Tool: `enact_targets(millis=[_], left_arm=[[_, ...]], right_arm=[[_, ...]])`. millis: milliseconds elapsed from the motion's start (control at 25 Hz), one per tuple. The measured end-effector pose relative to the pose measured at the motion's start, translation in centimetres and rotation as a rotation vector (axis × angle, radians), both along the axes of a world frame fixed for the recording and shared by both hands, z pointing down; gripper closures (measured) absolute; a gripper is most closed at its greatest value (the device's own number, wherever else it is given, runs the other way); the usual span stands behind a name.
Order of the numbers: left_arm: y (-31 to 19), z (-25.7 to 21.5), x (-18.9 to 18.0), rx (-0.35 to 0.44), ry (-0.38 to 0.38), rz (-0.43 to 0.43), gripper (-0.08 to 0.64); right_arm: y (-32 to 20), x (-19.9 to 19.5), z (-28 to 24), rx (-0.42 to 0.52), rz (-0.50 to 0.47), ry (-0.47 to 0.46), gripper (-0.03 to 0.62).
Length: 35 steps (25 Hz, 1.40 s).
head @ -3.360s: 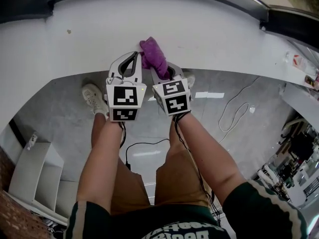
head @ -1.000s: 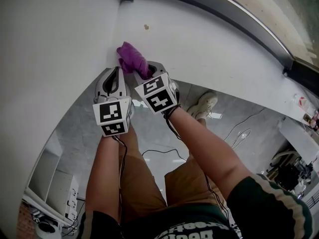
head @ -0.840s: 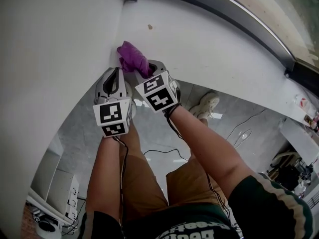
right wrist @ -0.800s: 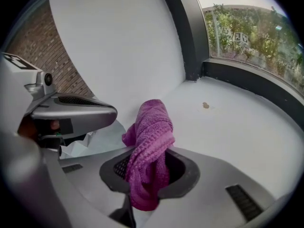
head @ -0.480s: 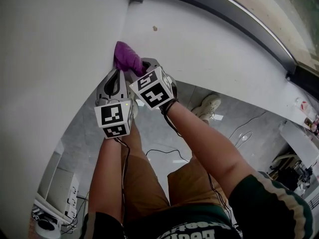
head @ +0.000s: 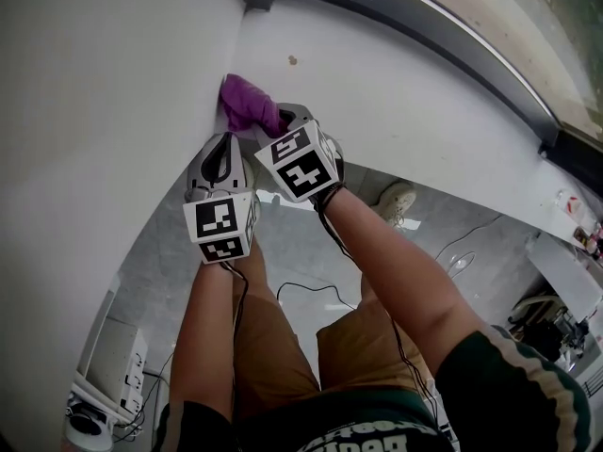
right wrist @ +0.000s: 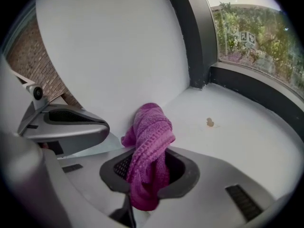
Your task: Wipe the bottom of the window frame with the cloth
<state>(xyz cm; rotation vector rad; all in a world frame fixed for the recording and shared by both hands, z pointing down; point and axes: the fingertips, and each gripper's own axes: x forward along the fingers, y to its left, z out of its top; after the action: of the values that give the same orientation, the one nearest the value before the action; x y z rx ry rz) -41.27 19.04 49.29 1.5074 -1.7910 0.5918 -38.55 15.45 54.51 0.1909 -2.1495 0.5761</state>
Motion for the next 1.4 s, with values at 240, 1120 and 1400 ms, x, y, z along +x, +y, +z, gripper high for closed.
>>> enact_targets(millis=[240,1120,1400], left_arm=[[-1.6,0.1,0.7,0.001,0.016,0.002,0.551],[-8.8,-0.4,0.0,0.057,0.029,-0.001,0.551],[-9.5,-0.6,0.3,0.065,0.029,0.004,0.551]], right_arm=[[-3.1,0.3,0.2,0.008,0.051,0.0,0.491],[-12.3,-0.6,0.3,0.125,0.094,0.011,0.491],[-13.6,-1.1,0.2,0.153,0.099,0.043,0.491]])
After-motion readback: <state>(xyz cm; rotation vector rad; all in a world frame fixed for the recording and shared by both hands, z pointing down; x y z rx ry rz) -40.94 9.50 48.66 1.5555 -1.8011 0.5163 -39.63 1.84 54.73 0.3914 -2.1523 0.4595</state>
